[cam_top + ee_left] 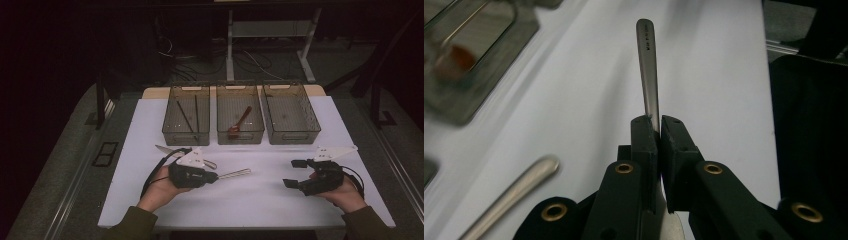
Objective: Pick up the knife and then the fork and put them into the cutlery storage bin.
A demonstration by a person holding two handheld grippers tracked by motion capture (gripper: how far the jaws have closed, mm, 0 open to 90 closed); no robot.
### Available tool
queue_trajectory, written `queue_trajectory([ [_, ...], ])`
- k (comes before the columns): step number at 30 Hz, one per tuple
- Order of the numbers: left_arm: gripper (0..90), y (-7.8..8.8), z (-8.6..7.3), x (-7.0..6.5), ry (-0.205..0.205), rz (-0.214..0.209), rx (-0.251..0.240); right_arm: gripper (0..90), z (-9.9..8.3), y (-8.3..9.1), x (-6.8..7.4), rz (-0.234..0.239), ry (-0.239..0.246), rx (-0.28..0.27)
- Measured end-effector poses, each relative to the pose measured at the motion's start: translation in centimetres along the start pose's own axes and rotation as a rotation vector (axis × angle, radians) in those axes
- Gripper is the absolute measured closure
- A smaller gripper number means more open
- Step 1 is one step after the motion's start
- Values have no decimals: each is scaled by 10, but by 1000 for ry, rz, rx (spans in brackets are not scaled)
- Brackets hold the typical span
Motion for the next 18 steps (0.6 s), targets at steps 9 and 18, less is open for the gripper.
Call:
queue_trajectory([
  [9,848,-41,37,-8,-90,-86,21,231,26,-12,6,104,77,25],
  [18,848,-60,53,-8,-154,-90,33,302,50,-39,12,193,169,124],
])
Point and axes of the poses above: each handheld gripper's, and its own axes: y roughly backward along the jaws, z roughly out of its top, x roughly to its left, the point moved 1 cm from there along -y, roughly forward along the jaws, and after that the axes turned 1 degree about y, right-handed, at the moved point
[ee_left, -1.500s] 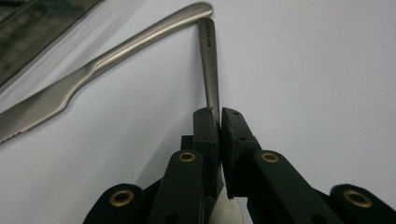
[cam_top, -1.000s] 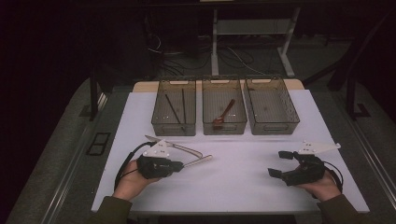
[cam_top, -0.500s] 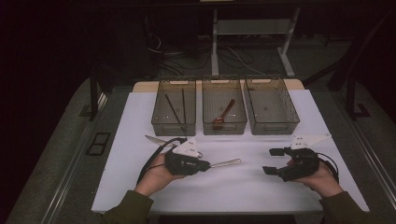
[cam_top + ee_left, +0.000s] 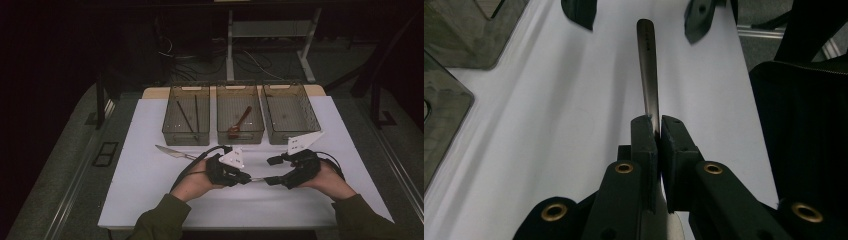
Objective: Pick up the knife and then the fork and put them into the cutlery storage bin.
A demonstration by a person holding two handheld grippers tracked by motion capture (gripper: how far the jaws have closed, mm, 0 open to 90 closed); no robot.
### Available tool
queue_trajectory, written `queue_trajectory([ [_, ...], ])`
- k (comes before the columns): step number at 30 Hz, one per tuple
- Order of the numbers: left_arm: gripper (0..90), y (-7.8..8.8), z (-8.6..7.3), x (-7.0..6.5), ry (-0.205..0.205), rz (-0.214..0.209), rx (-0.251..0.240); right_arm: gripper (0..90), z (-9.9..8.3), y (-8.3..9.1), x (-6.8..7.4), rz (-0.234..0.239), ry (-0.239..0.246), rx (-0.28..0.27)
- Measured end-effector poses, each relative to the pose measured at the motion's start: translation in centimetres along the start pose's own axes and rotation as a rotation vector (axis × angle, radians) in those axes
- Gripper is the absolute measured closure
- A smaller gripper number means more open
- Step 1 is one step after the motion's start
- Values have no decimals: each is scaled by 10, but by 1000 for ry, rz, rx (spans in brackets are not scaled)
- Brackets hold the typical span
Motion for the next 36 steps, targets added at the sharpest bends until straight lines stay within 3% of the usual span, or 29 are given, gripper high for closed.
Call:
queue_trajectory([
  [9,848,-3,1,-6,-39,-13,30,479,8,-33,4,81,129,149],
  [19,848,-5,3,-13,-81,-38,45,743,3,-46,11,112,186,237],
  [22,848,-6,3,-13,-88,-43,46,801,3,-48,13,126,196,247],
  [30,835,-10,1,-14,-103,-50,65,840,1,-51,18,157,178,273],
  [33,842,-8,0,-13,-89,-56,58,873,1,-51,19,164,173,276],
  [36,765,-5,-3,-10,-65,-38,47,872,-1,-50,17,158,165,275],
])
Point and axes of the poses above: each handheld gripper's, and its own axes: y roughly backward along the jaws, z roughly out of its top, x roughly to its left, the point moved 1 cm from there along -y, roughly forward along the jaws, and after that the axes turned 1 degree about y, right-handed, at the moved point
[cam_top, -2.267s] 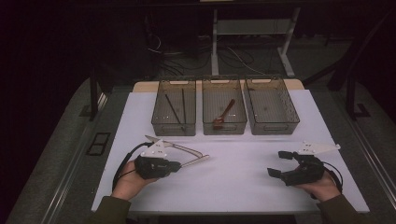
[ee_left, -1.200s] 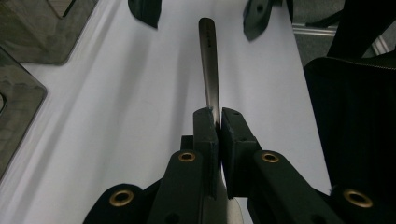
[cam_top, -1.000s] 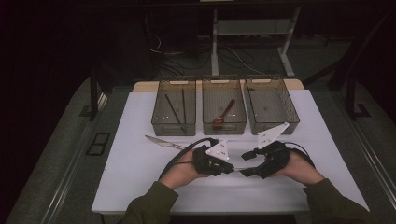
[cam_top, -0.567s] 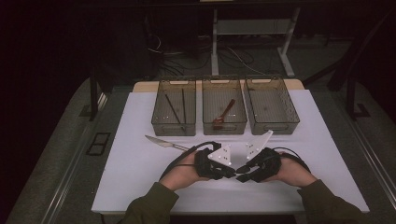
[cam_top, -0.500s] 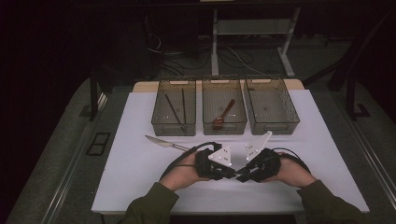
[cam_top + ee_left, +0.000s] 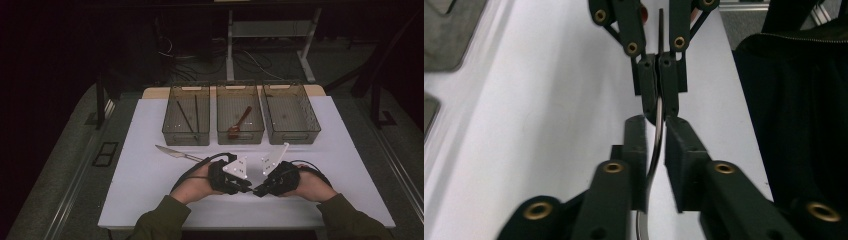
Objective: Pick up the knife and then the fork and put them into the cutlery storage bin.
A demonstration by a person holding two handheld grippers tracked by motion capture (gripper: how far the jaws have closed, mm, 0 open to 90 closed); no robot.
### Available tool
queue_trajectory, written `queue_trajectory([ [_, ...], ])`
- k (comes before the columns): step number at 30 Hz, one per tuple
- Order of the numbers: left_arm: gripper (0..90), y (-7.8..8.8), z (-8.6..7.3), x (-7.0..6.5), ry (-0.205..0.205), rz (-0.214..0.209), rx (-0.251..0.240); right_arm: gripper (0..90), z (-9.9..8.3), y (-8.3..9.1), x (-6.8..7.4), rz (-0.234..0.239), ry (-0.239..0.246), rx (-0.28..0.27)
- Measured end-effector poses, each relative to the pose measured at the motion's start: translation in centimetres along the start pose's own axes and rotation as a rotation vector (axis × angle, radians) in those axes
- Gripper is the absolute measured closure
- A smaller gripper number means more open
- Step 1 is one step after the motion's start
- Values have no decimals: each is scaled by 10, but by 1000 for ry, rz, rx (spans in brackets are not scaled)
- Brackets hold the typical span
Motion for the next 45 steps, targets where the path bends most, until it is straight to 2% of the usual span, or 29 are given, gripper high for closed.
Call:
queue_trajectory([
  [2,704,4,-3,1,38,9,-32,872,-2,1,-1,-1,-16,-6],
  [4,637,10,-6,4,59,37,-59,872,-4,3,-6,-36,12,0],
  [8,544,22,-18,7,153,77,-109,871,-10,7,-9,-72,-21,-4],
  [9,532,25,-21,8,160,91,-110,871,-12,8,-10,-80,-26,-4],
  [11,494,31,-27,9,201,123,-133,871,-16,10,-11,-98,-46,-3],
  [13,466,36,-33,10,226,162,-152,871,-21,14,-13,-118,-67,-5],
  [16,439,45,-42,10,247,200,-181,871,-27,21,-16,-143,-98,-15],
  [22,391,60,-63,6,319,277,-206,871,-39,39,-22,-200,-174,-56],
  [25,362,66,-75,4,354,301,-225,871,-43,48,-24,-231,-208,-78],
  [26,350,68,-79,3,363,313,-226,871,-44,50,-23,-234,-248,-100],
  [31,265,74,-103,-4,430,361,-241,871,-49,63,-28,-278,-282,-145],
  [37,129,80,-121,-11,502,405,-270,871,-52,76,-33,-333,-334,-193],
  [41,22,78,-127,-12,527,427,-258,871,-53,84,-36,-360,-354,-215],
  [45,0,77,-129,-13,531,432,-247,870,-52,94,-40,-395,-380,-234],
])
Point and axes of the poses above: each handheld gripper's, and its own axes: y roughly backward along the jaws, z roughly out of its top, x roughly to its left, the point moved 1 cm from there along -y, roughly forward along the jaws, and after that the axes turned 1 degree about y, right-handed, at the moved point
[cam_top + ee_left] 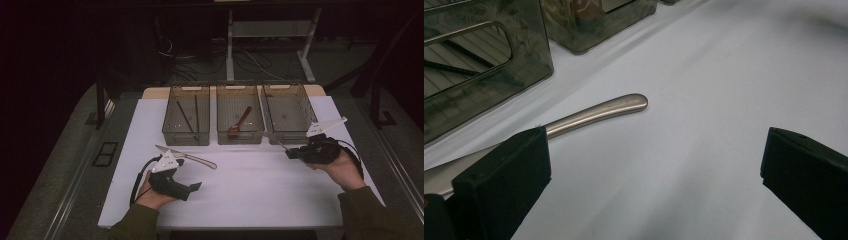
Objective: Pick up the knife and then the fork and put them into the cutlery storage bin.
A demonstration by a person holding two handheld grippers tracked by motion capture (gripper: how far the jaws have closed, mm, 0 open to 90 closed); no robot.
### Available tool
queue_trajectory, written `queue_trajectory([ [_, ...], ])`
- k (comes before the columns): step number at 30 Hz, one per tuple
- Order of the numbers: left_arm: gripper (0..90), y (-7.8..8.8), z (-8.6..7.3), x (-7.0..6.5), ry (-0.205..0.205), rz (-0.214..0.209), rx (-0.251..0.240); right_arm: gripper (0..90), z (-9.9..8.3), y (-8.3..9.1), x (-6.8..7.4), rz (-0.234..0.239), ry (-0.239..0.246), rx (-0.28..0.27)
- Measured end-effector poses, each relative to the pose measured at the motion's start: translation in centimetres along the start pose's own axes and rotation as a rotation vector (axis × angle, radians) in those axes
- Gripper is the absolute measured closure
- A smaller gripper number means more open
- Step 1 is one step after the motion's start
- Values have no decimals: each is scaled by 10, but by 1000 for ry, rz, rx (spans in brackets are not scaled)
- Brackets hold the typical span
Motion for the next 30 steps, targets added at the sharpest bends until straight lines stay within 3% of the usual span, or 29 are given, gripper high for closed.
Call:
queue_trajectory([
  [14,0,-3,-2,-1,-10,-2,38,870,28,15,-39,-125,-100,-64],
  [24,0,-3,-1,-2,-16,-12,42,870,51,0,-89,-222,-200,-45],
  [30,0,-4,-2,-2,-24,-17,50,870,52,-17,-119,-267,-267,-16],
])
Point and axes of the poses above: each handheld gripper's, and its own axes: y roughly backward along the jaws, z roughly out of its top, x roughly to its left, the point moved 1 cm from there along -y, roughly forward along the jaws, and after that the axes turned 1 degree about y, right-handed, at the moved point
